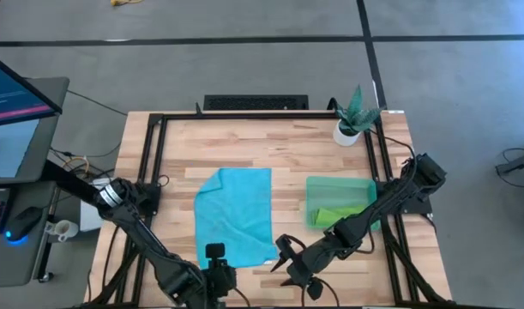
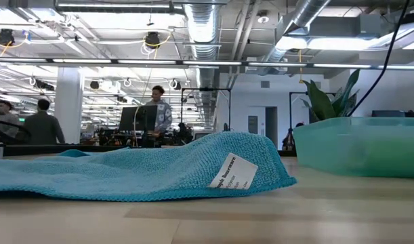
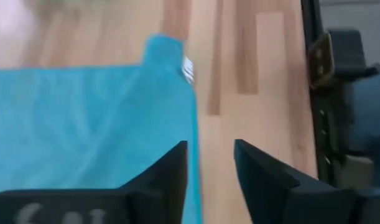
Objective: Roll microfiber towels into tight, uniform cylinder then place into a basket
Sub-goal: Fold the blue towel
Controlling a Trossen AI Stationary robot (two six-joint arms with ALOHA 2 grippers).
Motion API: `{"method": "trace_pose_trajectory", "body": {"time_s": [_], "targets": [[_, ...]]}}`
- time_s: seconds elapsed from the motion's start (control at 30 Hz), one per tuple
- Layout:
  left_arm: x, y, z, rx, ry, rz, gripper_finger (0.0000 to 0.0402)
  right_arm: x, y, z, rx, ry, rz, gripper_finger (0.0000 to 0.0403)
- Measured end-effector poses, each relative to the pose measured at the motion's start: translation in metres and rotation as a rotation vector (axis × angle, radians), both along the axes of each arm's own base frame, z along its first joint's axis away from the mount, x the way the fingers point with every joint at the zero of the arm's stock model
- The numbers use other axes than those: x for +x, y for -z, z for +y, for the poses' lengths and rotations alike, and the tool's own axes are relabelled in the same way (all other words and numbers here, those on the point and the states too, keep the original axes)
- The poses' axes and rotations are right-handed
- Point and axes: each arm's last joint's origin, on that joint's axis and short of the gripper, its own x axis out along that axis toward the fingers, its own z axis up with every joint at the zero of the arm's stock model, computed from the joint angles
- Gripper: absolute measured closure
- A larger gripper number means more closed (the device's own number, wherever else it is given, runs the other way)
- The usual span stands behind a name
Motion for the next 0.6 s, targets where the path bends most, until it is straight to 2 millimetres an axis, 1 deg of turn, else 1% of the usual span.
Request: {"method": "trace_pose_trajectory", "body": {"time_s": [0.1, 0.2, 0.33, 0.43, 0.6], "targets": [[0.000, 0.001, -0.001, -0.092, -0.023, 0.055, 0.0242, 0.000, 0.002, -0.002, -0.033, -0.016, -0.010, 0.0163], [-0.003, 0.006, -0.005, -0.128, -0.038, 0.086, 0.0223, 0.004, 0.006, 0.002, -0.027, -0.022, -0.032, 0.0163], [-0.014, 0.022, -0.018, -0.081, -0.031, 0.121, 0.0219, 0.011, 0.028, 0.007, -0.044, -0.025, -0.013, 0.0163], [-0.022, 0.029, -0.024, -0.065, -0.053, 0.127, 0.0223, 0.017, 0.049, 0.008, -0.073, -0.023, 0.019, 0.0163], [-0.038, 0.040, -0.029, -0.007, -0.093, 0.175, 0.0230, 0.030, 0.075, 0.003, -0.095, 0.008, 0.051, 0.0163]]}}
